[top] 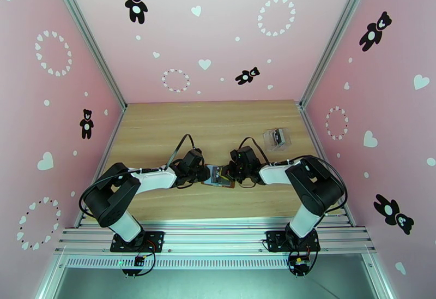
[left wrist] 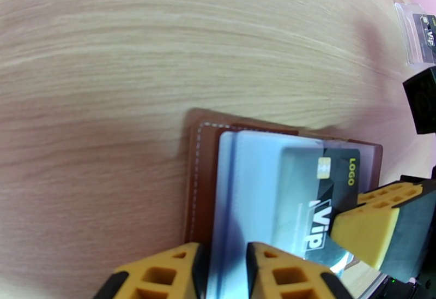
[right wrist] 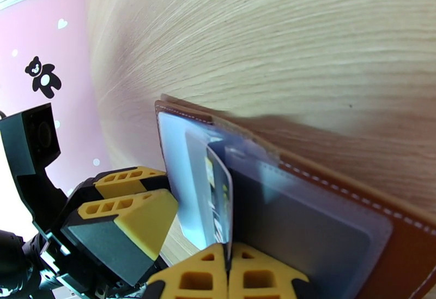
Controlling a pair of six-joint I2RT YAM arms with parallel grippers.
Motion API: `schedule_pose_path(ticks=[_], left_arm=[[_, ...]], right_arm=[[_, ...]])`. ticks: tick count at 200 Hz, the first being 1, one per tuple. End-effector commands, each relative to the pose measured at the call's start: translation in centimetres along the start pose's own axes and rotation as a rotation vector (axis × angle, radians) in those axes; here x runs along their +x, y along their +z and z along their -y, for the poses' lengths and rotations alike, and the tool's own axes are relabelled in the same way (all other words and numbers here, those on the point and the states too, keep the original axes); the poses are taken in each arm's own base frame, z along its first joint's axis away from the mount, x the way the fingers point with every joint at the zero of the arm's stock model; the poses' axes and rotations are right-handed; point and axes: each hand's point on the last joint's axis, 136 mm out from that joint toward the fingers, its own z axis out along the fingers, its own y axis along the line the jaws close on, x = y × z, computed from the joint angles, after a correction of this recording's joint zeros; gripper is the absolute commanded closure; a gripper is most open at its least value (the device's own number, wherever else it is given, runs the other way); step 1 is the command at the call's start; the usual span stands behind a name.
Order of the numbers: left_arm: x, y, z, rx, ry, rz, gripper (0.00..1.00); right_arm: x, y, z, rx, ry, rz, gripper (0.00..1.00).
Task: Put the credit cards into the card holder
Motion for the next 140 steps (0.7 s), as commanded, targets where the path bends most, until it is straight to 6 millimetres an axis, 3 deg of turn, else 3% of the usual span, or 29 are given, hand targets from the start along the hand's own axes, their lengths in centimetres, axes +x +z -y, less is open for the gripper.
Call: schedule_pose_path(ticks=[1,61,96,140], left_arm=[[4.9,0.9,-6.2,-0.209,-0.026,-0.147,0.71],[4.9,0.7,-6.2,-0.205,-0.027,-0.142,0.71],[4.9,0.7,-6.1,-0.204,-0.025,-0.143,0.71],[4.9,0.7,-6.1,-0.203,-0.023,-0.143,0.71]], right_arm=[[0.9,0.9,2.3,0.099,0.043,-0.027,0.98],[0.3,-2.0,2.4,0.267,-0.081,0.009,0.64],[-0.1,-2.7,2.2,0.312,-0.105,0.019,0.62],[-0.1,-1.5,1.3,0.301,-0.113,-0.009,0.69]])
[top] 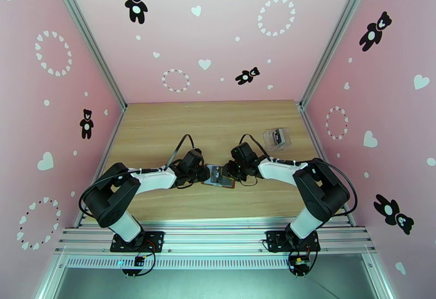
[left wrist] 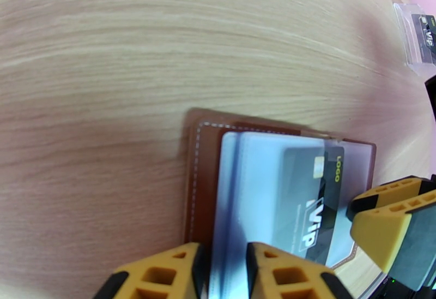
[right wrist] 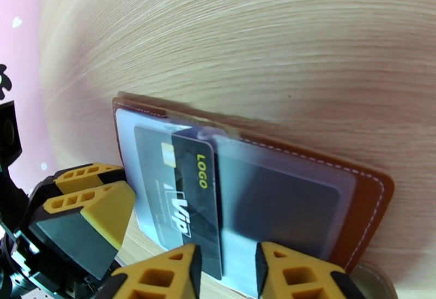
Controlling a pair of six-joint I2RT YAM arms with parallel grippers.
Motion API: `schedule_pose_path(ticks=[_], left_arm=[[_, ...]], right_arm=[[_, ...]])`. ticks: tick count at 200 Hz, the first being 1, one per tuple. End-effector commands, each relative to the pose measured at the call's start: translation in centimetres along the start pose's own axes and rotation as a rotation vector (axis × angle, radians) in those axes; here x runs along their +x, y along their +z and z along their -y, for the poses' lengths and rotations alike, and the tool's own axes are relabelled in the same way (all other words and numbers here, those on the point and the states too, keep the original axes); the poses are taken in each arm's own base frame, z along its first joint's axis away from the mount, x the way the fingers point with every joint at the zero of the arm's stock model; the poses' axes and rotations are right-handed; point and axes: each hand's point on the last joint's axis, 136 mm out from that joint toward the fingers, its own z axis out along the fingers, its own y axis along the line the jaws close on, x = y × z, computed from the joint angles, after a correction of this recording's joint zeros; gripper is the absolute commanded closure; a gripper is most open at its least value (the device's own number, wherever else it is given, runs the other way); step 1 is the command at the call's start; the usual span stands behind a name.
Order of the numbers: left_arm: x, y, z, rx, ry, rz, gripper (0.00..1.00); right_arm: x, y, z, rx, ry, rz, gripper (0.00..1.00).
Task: Put the credit cards into the card holder
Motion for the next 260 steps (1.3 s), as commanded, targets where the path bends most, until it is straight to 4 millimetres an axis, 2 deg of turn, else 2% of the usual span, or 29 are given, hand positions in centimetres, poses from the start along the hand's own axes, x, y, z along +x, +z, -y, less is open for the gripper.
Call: schedule_pose_path(ticks=[1,145,195,218,246,260], left_arm=[[5.0,0.7,-6.1,-0.208,-0.024,-0.150,0.71],[5.0,0.8,-6.0,-0.204,-0.020,-0.151,0.71],[5.1,0.7,-5.8,-0.201,-0.017,-0.151,0.71],[5.2,0.6,-5.8,-0.199,-0.020,-0.150,0.71],[5.2,0.3,-5.6,-0.194,-0.018,-0.144,0.71],[5.2,-0.2,-5.5,-0.191,-0.018,-0.139,0.71]], right_arm=[[0.2,0.5,0.0,0.041,-0.010,-0.022,0.68],[0.6,3.2,-3.0,0.008,-0.036,-0.077,0.83],[1.5,4.1,-4.4,-0.039,-0.025,-0.106,0.86],[1.8,4.0,-5.3,-0.057,-0.037,-0.108,0.86],[1.4,3.5,-5.0,-0.019,-0.060,-0.089,0.85],[1.2,2.8,-4.8,0.007,-0.083,-0.074,0.80]])
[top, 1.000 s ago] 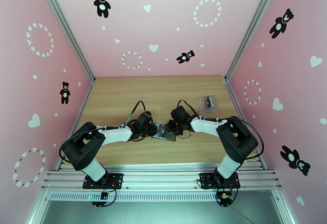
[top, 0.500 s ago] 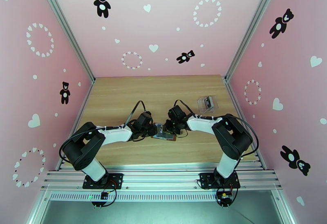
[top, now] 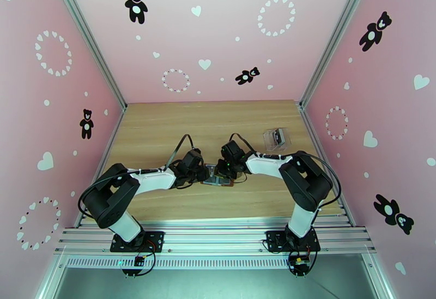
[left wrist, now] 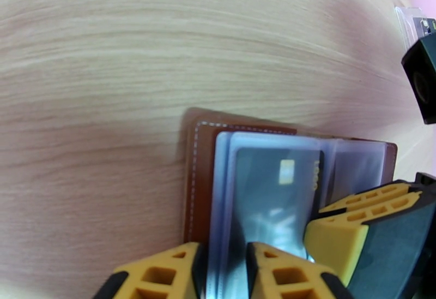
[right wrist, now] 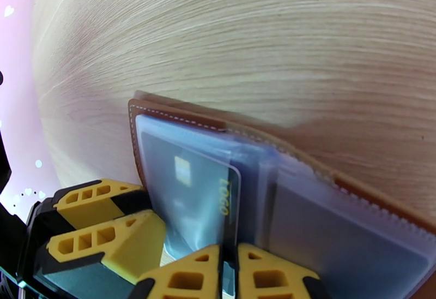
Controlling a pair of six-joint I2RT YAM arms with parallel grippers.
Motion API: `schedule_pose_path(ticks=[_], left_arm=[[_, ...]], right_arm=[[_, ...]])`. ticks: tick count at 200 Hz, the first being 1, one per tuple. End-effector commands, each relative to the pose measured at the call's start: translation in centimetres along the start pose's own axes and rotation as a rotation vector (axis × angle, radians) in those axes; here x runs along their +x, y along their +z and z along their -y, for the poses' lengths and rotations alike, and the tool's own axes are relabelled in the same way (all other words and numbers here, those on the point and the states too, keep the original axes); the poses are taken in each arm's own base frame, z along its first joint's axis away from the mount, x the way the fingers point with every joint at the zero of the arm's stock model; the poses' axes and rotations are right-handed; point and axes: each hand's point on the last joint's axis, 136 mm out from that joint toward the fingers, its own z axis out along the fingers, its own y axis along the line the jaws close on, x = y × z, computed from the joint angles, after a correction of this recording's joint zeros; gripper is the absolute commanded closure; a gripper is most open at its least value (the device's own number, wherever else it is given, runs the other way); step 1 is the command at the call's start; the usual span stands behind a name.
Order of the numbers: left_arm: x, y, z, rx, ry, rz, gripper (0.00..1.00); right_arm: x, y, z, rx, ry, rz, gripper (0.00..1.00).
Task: Put the credit cards into the card holder
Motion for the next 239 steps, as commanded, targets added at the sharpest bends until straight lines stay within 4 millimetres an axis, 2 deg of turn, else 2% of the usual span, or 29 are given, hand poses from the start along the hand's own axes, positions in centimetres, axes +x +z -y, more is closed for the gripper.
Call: schedule_pose_path(ticks=[1,12,25,42,56,83,112,153,239], left_arm=[[5.2,0.0,-5.2,-0.179,-0.019,-0.154,0.71],[5.2,-0.5,-5.0,-0.172,-0.017,-0.145,0.70],[5.1,-1.1,-4.7,-0.163,-0.017,-0.131,0.69],[5.0,-1.8,-4.3,-0.150,-0.018,-0.121,0.67],[5.0,-2.3,-4.0,-0.140,-0.016,-0.110,0.66],[4.5,-3.4,-3.9,-0.139,-0.022,-0.077,0.63],[4.2,-3.8,-4.0,-0.146,-0.024,-0.058,0.60],[3.9,-3.9,-3.7,-0.131,-0.029,-0.046,0.55],[2.7,-6.1,-2.4,-0.056,-0.038,0.031,0.51]], right_arm=[[0.8,-0.4,-1.5,-0.005,-0.065,-0.018,0.79],[0.5,-1.3,-1.5,0.024,-0.092,0.003,0.72],[0.2,-2.3,-1.4,0.055,-0.121,0.028,0.68],[-0.1,-3.3,-1.5,0.077,-0.149,0.048,0.68],[-0.1,-3.3,-1.7,0.072,-0.154,0.042,0.73],[0.3,-2.5,-2.2,0.037,-0.153,0.010,0.89],[0.8,-1.6,-3.2,0.004,-0.167,-0.021,0.96],[1.9,-0.4,-4.5,-0.031,-0.198,-0.065,0.99],[3.0,1.4,-5.0,-0.044,-0.214,-0.111,1.00]])
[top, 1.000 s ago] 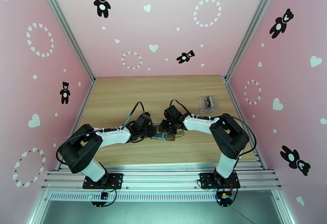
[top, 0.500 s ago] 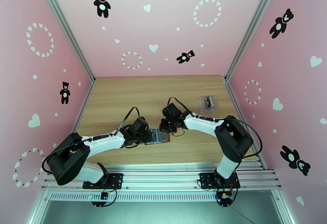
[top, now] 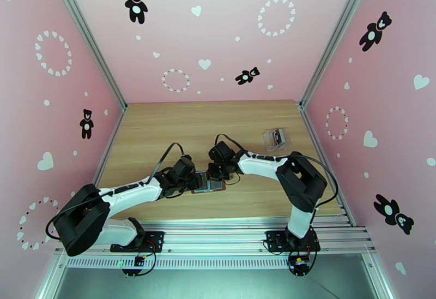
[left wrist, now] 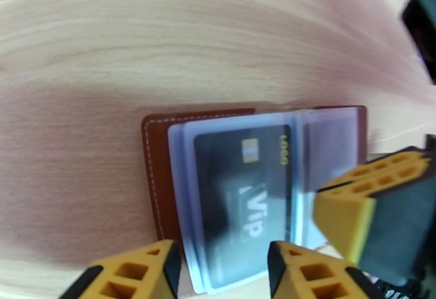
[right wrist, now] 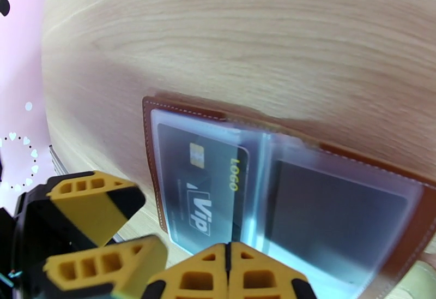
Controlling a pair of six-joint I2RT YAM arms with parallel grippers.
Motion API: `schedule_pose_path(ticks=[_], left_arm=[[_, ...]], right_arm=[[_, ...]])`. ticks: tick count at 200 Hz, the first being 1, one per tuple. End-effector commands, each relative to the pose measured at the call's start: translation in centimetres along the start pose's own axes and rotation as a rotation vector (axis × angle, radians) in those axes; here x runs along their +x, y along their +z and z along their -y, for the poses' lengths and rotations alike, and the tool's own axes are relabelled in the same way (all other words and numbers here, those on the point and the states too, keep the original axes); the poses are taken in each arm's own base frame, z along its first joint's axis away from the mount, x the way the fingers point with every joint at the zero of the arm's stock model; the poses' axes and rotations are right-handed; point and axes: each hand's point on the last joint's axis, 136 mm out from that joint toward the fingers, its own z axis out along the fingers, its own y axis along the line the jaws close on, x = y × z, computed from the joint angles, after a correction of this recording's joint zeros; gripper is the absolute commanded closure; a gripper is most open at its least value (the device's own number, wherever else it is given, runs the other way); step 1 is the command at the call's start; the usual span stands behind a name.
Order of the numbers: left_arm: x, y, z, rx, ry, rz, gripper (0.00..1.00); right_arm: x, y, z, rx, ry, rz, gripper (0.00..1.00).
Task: Put the credit cards into the card holder
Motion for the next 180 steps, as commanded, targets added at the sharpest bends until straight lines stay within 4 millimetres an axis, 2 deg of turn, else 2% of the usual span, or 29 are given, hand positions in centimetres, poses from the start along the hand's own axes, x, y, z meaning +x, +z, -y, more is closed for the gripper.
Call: schedule_pose_path(ticks=[1,77,119,142,180], left_arm=[[0.1,-0.6,-0.4,-0.010,-0.008,0.019,0.51],[0.6,-0.5,-1.4,-0.041,-0.014,0.010,0.51],[0.7,-0.3,-1.5,-0.043,-0.016,0.007,0.51],[0.7,-0.2,-1.1,-0.024,-0.020,0.001,0.51],[0.3,-0.3,0.7,0.049,-0.018,-0.004,0.51]], right_arm=[[-0.4,0.5,-1.1,-0.026,-0.020,-0.007,1.00],[0.2,1.7,1.1,0.054,-0.013,-0.036,1.00],[0.3,1.6,2.0,0.096,-0.017,-0.029,1.00],[0.4,1.8,2.3,0.103,-0.016,-0.036,1.00],[0.5,2.1,2.4,0.101,-0.013,-0.040,1.00]])
